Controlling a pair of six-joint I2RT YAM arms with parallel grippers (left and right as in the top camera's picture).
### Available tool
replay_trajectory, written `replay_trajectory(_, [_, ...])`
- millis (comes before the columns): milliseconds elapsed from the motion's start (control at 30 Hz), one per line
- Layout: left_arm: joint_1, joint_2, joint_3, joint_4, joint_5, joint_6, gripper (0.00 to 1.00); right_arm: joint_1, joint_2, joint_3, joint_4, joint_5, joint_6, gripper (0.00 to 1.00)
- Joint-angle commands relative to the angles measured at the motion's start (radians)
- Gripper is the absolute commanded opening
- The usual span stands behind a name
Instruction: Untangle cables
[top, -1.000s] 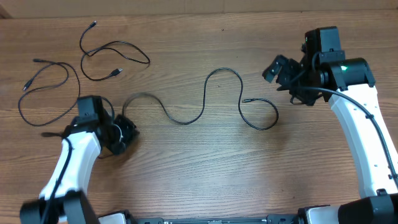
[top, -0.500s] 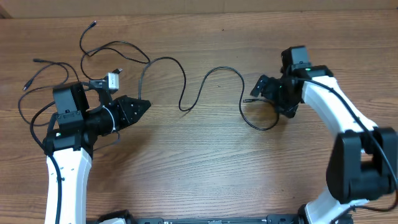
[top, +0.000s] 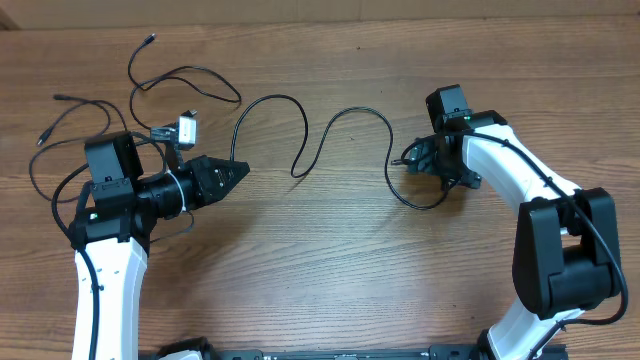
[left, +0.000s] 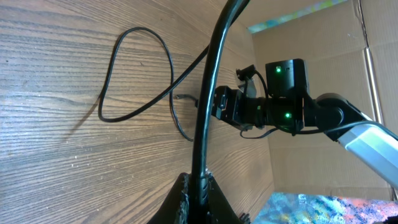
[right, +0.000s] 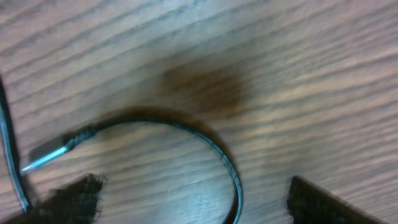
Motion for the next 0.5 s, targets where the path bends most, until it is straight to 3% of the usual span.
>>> replay_trajectory(0, [0.003,-0.012,0.026,0.001,0.025,0.018,0.04,-0.001,0.001,-0.065,0.029,0.025,-0.009,0.77])
replay_trajectory(200, [0.003,-0.012,0.026,0.001,0.021,0.018,0.04,-0.001,0.001,-0.211,0.150,-0.081,0.018,0.54])
replay_trajectory(300, [0.003,-0.012,0.026,-0.006,-0.020,0.018,0.04,-0.001,0.001,-0.258,0.196,-0.185,0.018,0.20])
replay_trajectory(333, [0.003,-0.012,0.026,-0.014,-0.055,0.017,0.04,-0.001,0.001,-0.284,0.227,-0.297,0.018,0.04])
replay_trajectory(467, [0.003,-0.012,0.026,-0.054,-0.203,-0.036,0.04,0.037,0.001,-0.303,0.267,-0.547,0.009,0.04])
